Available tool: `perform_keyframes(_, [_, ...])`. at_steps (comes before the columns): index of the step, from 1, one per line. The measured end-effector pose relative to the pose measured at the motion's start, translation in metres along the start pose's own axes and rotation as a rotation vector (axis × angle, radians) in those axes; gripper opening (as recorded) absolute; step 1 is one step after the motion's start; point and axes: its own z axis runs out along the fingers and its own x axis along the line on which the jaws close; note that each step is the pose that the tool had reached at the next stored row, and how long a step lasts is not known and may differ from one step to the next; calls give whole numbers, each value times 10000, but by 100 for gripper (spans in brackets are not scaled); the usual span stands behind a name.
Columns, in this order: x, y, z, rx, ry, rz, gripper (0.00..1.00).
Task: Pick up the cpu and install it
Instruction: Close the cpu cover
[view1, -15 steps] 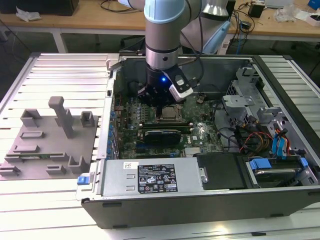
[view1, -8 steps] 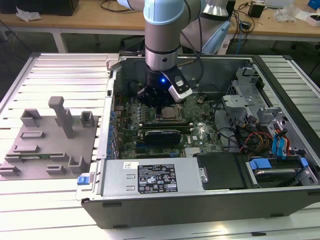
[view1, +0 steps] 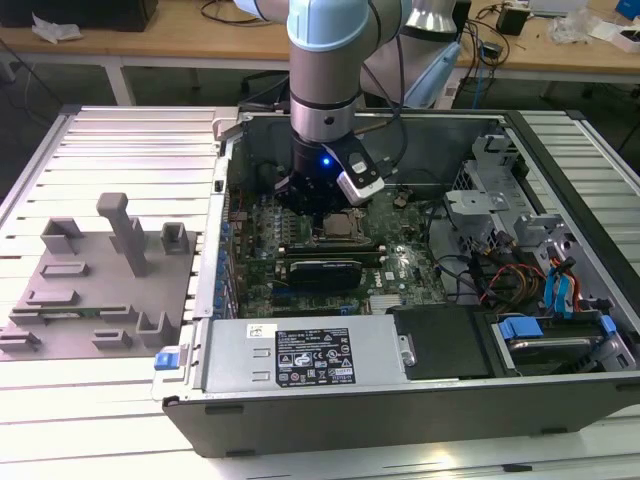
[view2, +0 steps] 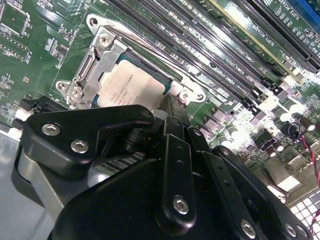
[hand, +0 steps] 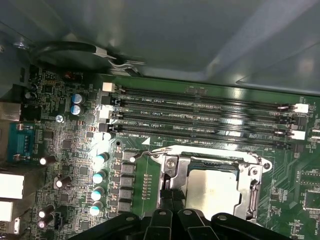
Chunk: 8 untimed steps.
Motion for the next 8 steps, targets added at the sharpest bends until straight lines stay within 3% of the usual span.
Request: perform_keyframes(8, [0, 0, 9, -1, -1, 0, 11])
